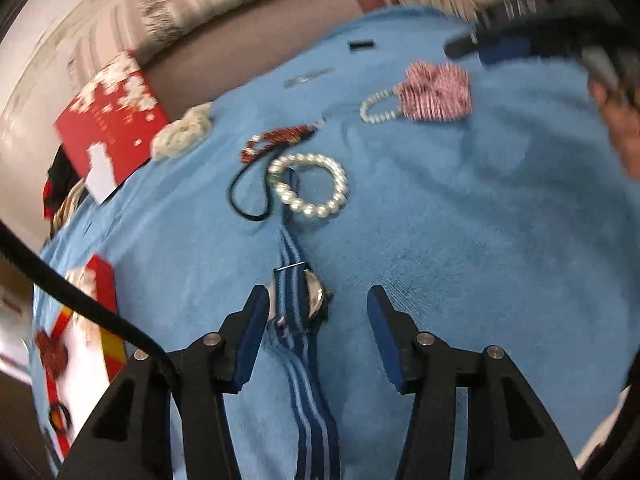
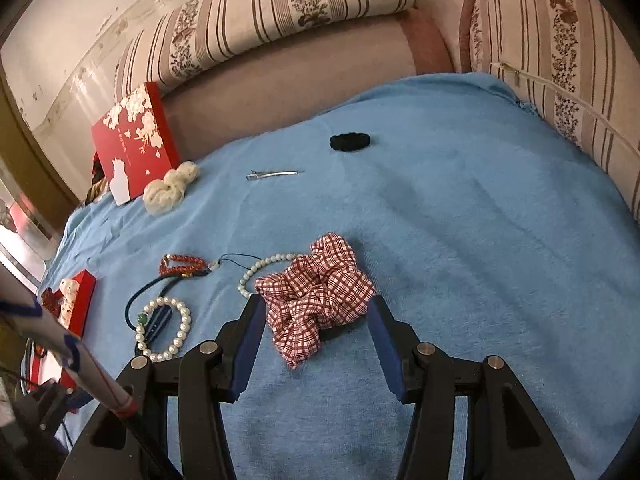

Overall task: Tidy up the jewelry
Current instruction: 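Grasp the blue striped watch strap with the left tool while the right tool grasps the red plaid scrunchie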

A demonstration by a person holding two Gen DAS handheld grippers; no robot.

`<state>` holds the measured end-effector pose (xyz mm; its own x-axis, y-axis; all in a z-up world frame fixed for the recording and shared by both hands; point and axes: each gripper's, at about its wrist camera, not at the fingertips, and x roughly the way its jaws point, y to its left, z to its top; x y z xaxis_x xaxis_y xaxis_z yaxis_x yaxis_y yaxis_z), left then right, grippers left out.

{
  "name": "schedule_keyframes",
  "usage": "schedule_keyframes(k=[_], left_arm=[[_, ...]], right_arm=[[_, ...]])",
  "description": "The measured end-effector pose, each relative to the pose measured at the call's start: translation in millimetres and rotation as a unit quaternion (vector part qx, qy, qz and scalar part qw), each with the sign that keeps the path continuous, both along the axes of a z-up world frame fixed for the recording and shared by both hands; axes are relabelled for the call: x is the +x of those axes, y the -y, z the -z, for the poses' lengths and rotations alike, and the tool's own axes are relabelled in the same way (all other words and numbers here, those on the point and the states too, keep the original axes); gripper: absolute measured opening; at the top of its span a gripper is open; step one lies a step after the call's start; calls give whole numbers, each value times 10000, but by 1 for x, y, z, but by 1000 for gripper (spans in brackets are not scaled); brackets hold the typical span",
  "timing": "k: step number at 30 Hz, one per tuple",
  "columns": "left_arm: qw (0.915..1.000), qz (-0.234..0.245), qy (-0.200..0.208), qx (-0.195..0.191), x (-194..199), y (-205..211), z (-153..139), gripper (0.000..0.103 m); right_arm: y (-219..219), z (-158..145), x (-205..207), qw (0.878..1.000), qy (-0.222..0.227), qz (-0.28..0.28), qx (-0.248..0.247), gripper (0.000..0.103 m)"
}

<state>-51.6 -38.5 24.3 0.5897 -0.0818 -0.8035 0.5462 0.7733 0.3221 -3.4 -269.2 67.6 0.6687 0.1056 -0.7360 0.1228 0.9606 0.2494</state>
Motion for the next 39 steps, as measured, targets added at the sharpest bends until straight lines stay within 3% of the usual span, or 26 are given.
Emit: schedule_keyframes(k=[4, 7, 8, 9, 10, 12, 13, 14, 15, 16, 18, 21, 24, 26, 28, 29, 30, 32, 35, 37, 38, 39], left_arm=[[9999, 105, 29, 16, 12, 4, 6, 51], [9984, -45, -310, -463, 25, -7, 5, 47], [9974, -161, -324, -616, 31, -13, 3, 33], [9956, -240, -428, -802, 35, -18, 1, 31], [9879, -393, -742, -1306, 45, -33, -3, 30], [9589, -813, -1360, -2353, 64, -67, -9, 29], [9425, -989, -1570, -2778, 72, -82, -9, 22], [9168, -1225, -1793, -3352, 81, -106, -10, 18], [9039, -1449, -1841, -3579, 86, -120, -9, 15], [8975, -1739, -1785, -3638, 90, -135, -8, 14], [8929, -2206, -1646, -3563, 95, -159, -2, 14], [8782, -2553, -1686, -3677, 95, -183, 4, 12], [8842, -2427, -1581, -3665, 85, -180, -4, 12], [8961, -2148, -1427, -3613, 75, -166, -15, 17], [9112, -1795, -1210, -3504, 66, -149, -26, 44], [9206, -1608, -1031, -3407, 60, -136, -32, 66], [9286, -1456, -869, -3301, 57, -127, -37, 75], [9471, -1073, -700, -2941, 48, -99, -39, 77], [9632, -796, -861, -2417, 45, -74, -24, 77], [9628, -833, -1062, -2343, 47, -71, -13, 77], [9594, -896, -1228, -2374, 51, -70, -6, 71], [9557, -966, -1344, -2434, 54, -71, -2, 51]], right_arm=[[-1, 8, 9, 10000, -83, -8, -40, 64], [-5, 17, 17, 9998, -209, -33, -33, 64], [-7, 19, 19, 9997, -245, -40, -35, 64], [-9, 22, 22, 9996, -278, -42, -62, 64], [-13, 24, 25, 9995, -300, -37, -125, 64], [-18, 25, 27, 9993, -313, -42, -201, 56], [-20, 25, 28, 9992, -327, -51, -232, 37], [-20, 26, 29, 9990, -351, -45, -275, 27], [-20, 26, 29, 9989, -357, -14, -319, 27], [-18, 25, 28, 9989, -335, 50, -330, 26], [-13, 24, 27, 9989, -327, 148, -306, 24], [-4, 23, 27, 9987, -334, 295, -234, 24], [0, 21, 26, 9987, -325, 361, -165, 24], [-2, 19, 26, 9987, -298, 356, -207, 24], [-4, 20, 25, 9987, -302, 332, -247, 24], [-5, 20, 25, 9987, -305, 321, -257, 24], [-7, 21, 24, 9987, -305, 312, -262, 24], [-8, 21, 24, 9988, -318, 270, -255, 24], [-10, 25, 26, 9987, -387, 223, -241, 24], [-9, 29, 28, 9986, -446, 204, -175, 24], [-9, 31, 30, 9985, -485, 210, -137, 24], [-8, 32, 30, 9984, -503, 221, -95, 24]])
